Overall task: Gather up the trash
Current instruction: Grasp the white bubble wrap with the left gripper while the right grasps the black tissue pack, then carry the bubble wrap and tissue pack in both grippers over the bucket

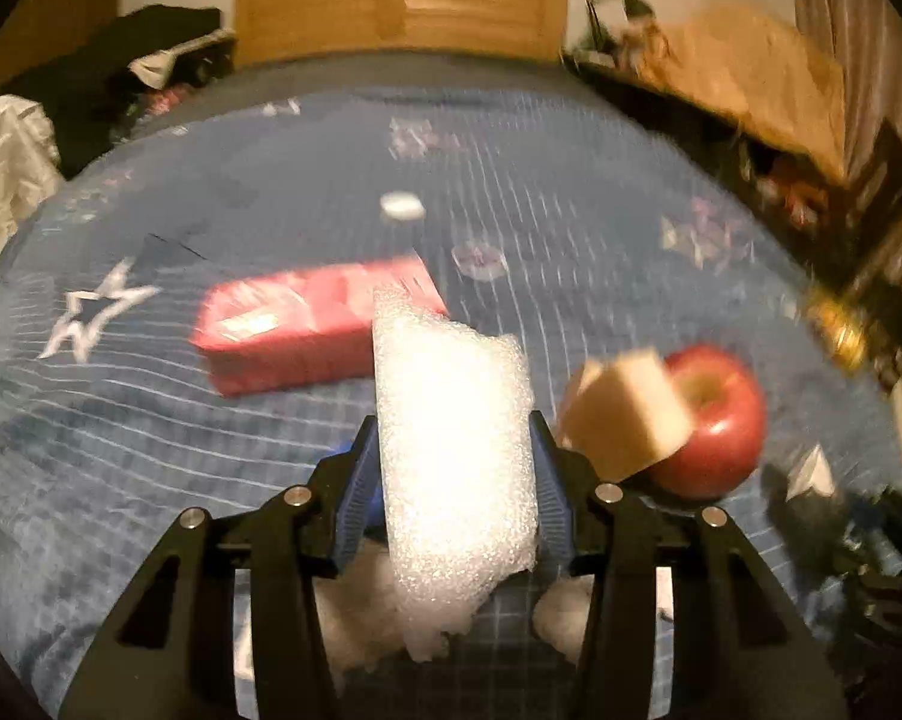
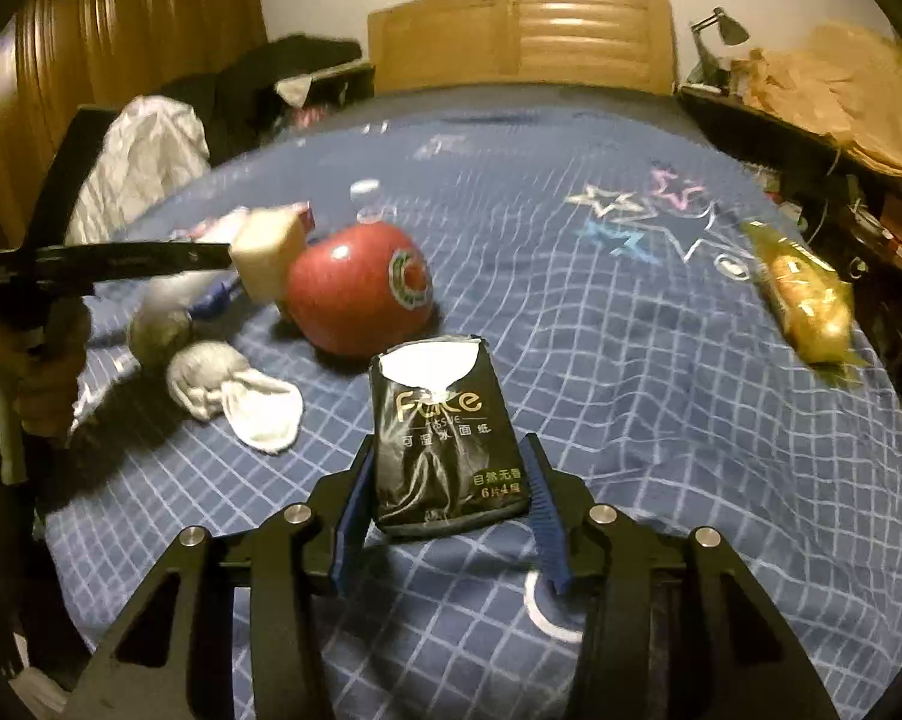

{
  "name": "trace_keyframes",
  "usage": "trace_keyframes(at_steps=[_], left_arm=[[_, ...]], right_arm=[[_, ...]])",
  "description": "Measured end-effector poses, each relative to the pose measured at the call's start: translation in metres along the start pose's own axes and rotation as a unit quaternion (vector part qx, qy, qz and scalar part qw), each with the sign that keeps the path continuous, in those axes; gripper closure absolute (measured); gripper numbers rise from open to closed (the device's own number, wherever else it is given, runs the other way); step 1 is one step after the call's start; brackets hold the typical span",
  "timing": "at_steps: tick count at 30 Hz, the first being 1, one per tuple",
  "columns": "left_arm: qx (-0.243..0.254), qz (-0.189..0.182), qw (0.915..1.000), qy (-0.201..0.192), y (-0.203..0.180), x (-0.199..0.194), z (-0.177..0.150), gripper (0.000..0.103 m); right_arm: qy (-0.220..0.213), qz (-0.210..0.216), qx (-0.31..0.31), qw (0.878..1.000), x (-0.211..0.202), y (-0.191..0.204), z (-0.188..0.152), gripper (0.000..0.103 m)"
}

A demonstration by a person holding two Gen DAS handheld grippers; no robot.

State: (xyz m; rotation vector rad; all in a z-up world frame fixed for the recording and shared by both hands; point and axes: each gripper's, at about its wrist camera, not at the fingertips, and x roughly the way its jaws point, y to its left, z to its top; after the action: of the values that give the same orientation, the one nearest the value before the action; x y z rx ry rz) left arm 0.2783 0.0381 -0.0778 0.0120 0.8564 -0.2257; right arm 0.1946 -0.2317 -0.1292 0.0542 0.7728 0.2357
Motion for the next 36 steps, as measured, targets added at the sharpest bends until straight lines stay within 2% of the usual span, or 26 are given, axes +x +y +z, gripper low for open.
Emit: trace_keyframes(at_steps=[8, 11, 14, 16, 20, 29, 36], left_arm=[[-0.053, 0.028, 0.9946, -0.085, 0.026, -0.081, 0.005, 0.057], [-0.051, 0.039, 0.9929, -0.101, 0.022, -0.101, -0.005, 0.057], [-0.031, 0.070, 0.9900, -0.118, 0.008, -0.116, -0.019, 0.057], [-0.027, 0.075, 0.9887, -0.127, 0.002, -0.125, -0.032, 0.057], [-0.028, 0.065, 0.9909, -0.115, -0.009, -0.129, -0.051, 0.057], [-0.012, 0.105, 0.9883, -0.109, -0.042, -0.130, -0.080, 0.057], [0.000, 0.115, 0.9876, -0.106, -0.054, -0.128, -0.091, 0.057]], right_arm=[[-0.047, -0.003, 0.009, 0.999, -0.044, 0.004, -0.003, 0.055], [-0.059, -0.005, 0.010, 0.998, -0.060, 0.009, -0.007, 0.055], [-0.069, -0.003, 0.016, 0.997, -0.075, 0.014, -0.011, 0.055], [-0.075, -0.002, 0.019, 0.997, -0.084, 0.021, -0.015, 0.055], [-0.085, -0.001, 0.017, 0.996, -0.099, 0.034, -0.024, 0.055], [-0.093, -0.010, -0.005, 0.996, -0.115, 0.070, -0.045, 0.055], [-0.098, -0.014, -0.012, 0.995, -0.125, 0.081, -0.054, 0.055]])
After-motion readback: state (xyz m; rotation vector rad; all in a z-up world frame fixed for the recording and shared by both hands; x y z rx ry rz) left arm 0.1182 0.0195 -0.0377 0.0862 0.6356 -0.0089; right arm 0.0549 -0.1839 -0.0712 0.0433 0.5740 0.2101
